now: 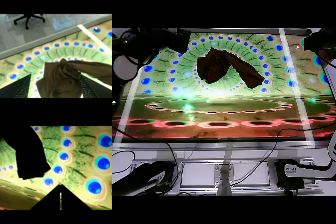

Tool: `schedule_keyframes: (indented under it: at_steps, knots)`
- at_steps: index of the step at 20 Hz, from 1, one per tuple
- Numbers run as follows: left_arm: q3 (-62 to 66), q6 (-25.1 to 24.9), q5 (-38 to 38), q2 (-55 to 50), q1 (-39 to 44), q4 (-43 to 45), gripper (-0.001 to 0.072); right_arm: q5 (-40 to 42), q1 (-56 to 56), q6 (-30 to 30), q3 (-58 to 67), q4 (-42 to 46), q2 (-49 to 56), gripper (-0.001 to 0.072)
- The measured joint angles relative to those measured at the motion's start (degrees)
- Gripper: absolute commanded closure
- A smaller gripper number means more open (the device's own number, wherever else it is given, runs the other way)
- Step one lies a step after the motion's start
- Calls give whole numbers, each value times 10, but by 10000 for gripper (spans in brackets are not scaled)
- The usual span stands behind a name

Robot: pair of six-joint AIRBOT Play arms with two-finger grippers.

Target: Fold the clothes and pants, and hang the long-sleeved shirts on hangers.

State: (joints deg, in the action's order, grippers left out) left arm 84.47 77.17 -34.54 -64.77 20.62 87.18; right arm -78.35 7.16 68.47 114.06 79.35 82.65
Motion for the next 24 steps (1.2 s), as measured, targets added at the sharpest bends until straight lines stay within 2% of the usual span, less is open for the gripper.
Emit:
schedule_keyframes:
  at_steps: [6,7,9,16,18,19,20,21,24]
  knots:
    - [0,0,-58,-84,-4,22,27,0,0,0,0,-7,0,702]
    - [0,4,-65,-101,-6,24,127,0,0,0,0,-12,0,702]
    - [0,23,-74,-135,-12,25,224,0,0,0,0,-26,0,701]
    - [0,148,-112,-206,-62,30,223,-3,0,1,-2,-47,6,701]
    - [0,175,-141,-223,-76,29,214,-11,0,4,-3,-50,14,701]
    - [0,184,-157,-231,-80,29,165,-15,0,7,-5,-53,17,701]
    - [0,189,-170,-240,-83,27,55,-18,0,9,-9,-54,19,701]
    - [0,195,-180,-250,-85,22,-8,-21,0,11,-16,-54,21,701]
    - [0,203,-183,-279,-89,-24,-9,-26,0,13,-37,-55,24,701]
